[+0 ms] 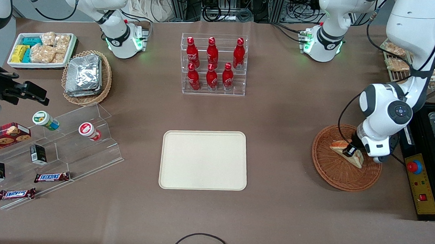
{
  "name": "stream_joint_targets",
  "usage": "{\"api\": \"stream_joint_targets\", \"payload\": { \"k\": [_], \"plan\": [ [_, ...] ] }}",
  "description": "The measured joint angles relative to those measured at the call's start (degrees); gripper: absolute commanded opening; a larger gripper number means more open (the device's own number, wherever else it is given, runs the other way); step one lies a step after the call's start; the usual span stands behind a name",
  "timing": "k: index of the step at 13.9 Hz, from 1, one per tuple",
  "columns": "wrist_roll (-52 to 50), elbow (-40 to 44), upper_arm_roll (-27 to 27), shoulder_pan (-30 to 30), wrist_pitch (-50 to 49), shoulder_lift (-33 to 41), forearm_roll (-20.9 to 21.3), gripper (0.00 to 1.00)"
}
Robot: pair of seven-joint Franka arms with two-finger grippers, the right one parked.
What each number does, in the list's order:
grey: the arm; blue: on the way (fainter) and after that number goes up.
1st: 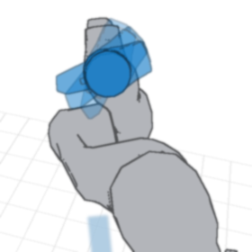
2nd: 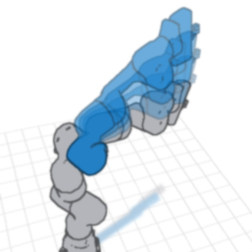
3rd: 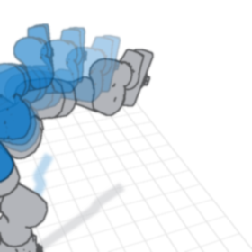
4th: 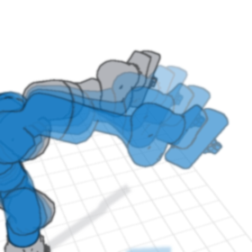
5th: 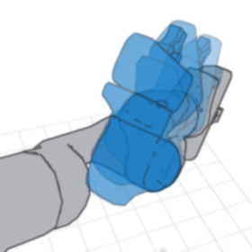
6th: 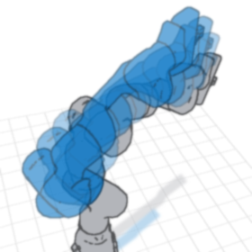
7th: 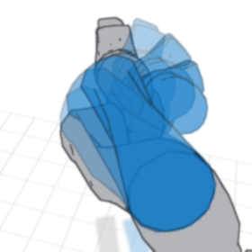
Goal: Place sandwich from basket to tray
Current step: 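Close the left gripper on the wrapped sandwich's crust edge, then lift the sandwich out of the basket and carry it toward the tray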
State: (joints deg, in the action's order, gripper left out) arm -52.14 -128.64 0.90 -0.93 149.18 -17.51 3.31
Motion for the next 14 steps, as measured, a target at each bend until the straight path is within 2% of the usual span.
{"api": "stream_joint_targets", "payload": {
  "k": [5,10,14],
  "plan": [
    [4.09,0.76,-0.92,0.74,-4.94,5.49,1.77,0.17],
    [20.09,5.83,-3.94,1.07,-18.76,11.5,2.11,0.21],
    [29.54,9.8,-6.66,1.15,-23.41,12.35,2.11,0.21]
  ]
}}
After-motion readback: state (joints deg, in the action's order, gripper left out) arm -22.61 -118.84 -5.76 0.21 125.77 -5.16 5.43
